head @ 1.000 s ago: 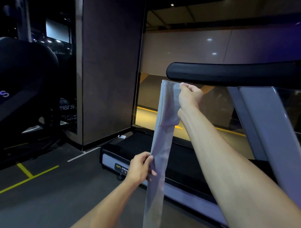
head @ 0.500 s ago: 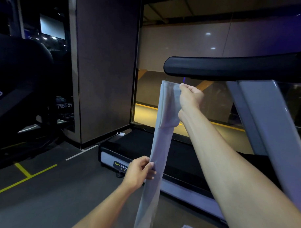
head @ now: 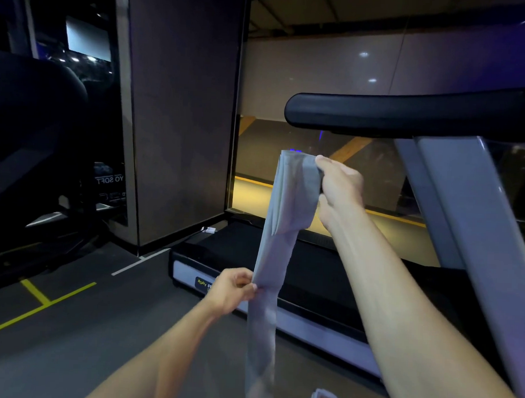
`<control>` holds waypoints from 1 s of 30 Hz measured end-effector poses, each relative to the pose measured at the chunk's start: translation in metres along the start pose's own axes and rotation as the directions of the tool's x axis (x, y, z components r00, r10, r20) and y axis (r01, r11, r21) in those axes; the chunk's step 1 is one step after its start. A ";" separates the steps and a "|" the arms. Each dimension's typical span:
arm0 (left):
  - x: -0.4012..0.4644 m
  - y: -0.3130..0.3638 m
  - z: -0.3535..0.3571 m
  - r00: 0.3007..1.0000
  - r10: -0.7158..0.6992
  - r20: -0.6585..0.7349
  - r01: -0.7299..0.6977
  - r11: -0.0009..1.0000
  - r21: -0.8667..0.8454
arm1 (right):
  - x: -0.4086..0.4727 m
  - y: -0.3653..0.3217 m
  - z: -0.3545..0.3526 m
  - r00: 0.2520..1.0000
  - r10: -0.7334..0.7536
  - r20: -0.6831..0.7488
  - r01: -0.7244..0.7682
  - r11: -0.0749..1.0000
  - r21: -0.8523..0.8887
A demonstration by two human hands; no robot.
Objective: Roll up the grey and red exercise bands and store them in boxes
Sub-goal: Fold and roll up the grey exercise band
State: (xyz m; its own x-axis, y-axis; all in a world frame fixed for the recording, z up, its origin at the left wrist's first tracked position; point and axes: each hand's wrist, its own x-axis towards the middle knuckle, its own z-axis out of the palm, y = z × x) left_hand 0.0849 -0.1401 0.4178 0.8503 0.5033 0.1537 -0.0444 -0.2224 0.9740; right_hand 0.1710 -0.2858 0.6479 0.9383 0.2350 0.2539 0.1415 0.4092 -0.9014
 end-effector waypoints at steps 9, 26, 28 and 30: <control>0.007 0.038 -0.037 0.970 0.076 -0.232 -0.102 0.989 -0.106 | -0.100 0.052 -0.091 0.683 0.482 0.549 -0.440 0.871 -0.217; -0.017 0.087 -0.046 0.950 0.264 -0.167 -0.274 0.961 -0.039 | -0.103 0.125 -0.074 0.949 0.018 0.316 0.000 0.998 -0.058; -0.021 0.088 -0.039 0.952 0.263 -0.157 -0.276 0.958 -0.072 | -0.100 0.129 -0.069 0.967 -0.010 0.253 0.023 0.999 -0.049; -0.026 0.088 -0.032 0.953 0.258 -0.157 -0.277 0.953 -0.120 | -0.098 0.133 -0.065 0.981 -0.035 0.190 0.051 0.996 -0.080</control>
State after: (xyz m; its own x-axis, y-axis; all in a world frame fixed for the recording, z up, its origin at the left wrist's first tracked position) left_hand 0.0420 -0.1461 0.5050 0.7171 0.5534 0.4236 -0.3413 -0.2511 0.9058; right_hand 0.1183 -0.3120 0.4798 0.8557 0.3839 0.3469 0.2133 0.3491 -0.9125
